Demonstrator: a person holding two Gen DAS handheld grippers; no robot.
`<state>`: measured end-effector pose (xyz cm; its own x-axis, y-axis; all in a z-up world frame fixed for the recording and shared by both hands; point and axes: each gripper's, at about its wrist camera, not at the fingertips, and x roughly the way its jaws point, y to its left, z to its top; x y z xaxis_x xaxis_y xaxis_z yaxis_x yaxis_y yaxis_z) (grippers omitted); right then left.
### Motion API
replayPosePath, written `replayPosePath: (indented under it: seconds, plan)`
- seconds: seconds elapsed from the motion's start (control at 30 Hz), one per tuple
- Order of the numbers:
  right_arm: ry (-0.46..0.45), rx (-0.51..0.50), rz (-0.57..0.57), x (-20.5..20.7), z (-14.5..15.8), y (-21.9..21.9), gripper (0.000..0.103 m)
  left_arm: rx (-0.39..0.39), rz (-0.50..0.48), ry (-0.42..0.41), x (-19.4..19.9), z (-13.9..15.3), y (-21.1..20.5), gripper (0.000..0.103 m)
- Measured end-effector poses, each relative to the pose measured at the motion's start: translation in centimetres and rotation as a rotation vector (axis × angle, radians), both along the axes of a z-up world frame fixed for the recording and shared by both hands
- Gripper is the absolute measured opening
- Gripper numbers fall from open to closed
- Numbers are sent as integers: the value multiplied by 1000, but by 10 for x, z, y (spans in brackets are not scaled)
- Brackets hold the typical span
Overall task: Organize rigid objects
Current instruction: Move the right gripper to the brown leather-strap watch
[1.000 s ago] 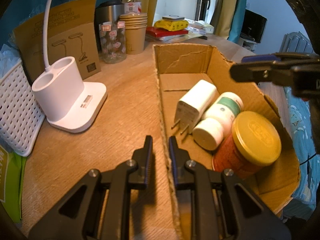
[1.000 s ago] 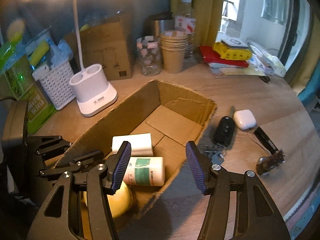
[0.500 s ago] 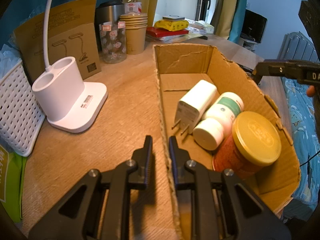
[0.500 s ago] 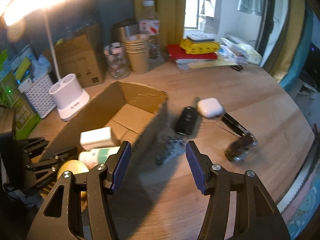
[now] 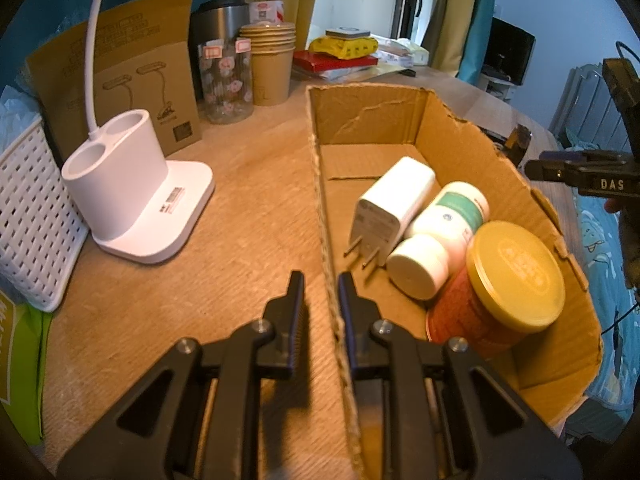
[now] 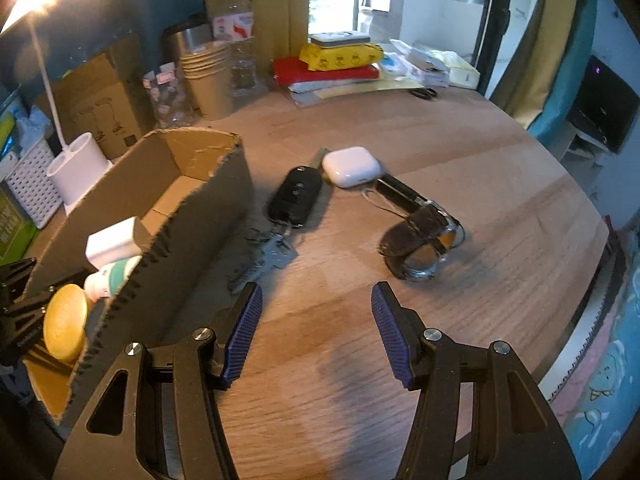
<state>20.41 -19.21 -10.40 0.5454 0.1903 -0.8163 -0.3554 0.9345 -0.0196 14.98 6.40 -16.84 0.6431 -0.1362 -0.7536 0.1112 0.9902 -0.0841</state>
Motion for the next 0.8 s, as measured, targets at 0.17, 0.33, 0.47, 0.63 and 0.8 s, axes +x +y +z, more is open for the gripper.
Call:
replayPosePath:
  seconds: [0.17,0.33,0.47,0.63,0.8]
  plan:
    - [4,-22,-53,10,-6,-15,60,1,1,0,1,0,0,19]
    - [7,-40,-116,21,-13,-33,60,0,0,0,0,0,0,19]
    - [12,-43,-147,27,-19,-41,61,-1,0,2,1,-1,0,19]
    - [10,-41,-153,35,-23,-40,61,-13,0,10,2,-2,1,19]
    - [-8,-41,-167,44,-27,-36,61,-14,0,10,2,-2,1,19]
